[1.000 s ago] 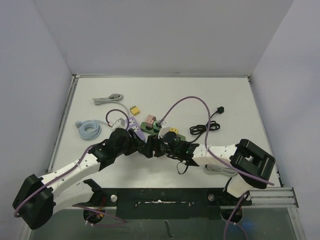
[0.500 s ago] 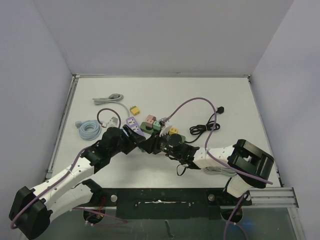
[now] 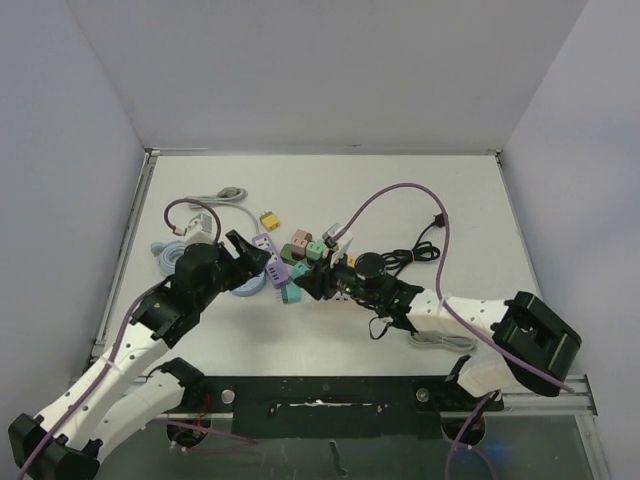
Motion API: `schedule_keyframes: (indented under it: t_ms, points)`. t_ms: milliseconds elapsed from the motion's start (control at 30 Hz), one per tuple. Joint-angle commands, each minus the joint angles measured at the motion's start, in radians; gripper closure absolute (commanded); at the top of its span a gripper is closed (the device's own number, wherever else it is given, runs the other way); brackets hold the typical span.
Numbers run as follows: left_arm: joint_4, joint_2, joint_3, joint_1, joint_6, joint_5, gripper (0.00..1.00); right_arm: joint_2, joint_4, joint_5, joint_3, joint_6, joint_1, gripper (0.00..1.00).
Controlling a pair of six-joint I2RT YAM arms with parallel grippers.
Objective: Insert the plug
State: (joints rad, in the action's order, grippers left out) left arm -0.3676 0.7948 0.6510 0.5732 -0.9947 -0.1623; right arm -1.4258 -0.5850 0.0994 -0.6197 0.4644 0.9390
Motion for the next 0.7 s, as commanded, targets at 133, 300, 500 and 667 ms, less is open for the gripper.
schedule_keyframes:
  t_ms: [133, 300, 500, 667]
  points:
    - [-0.087, -0.127, 0.118, -0.006, 0.354, -0.117, 0.24, 0.206, 0.239, 0.269, 0.033, -0.393, -0.192, 1.0]
    - [-0.077, -0.146, 0.116, -0.006, 0.424, -0.069, 0.24, 0.232, 0.368, 0.561, 0.03, -0.529, -0.353, 1.0]
    - [-0.04, -0.113, 0.081, -0.006, 0.396, 0.044, 0.24, 0.208, 0.453, 0.713, 0.007, -0.641, -0.446, 1.0]
    - [0.002, -0.08, 0.052, -0.006, 0.351, 0.107, 0.24, 0.162, 0.49, 0.817, 0.001, -0.738, -0.455, 1.0]
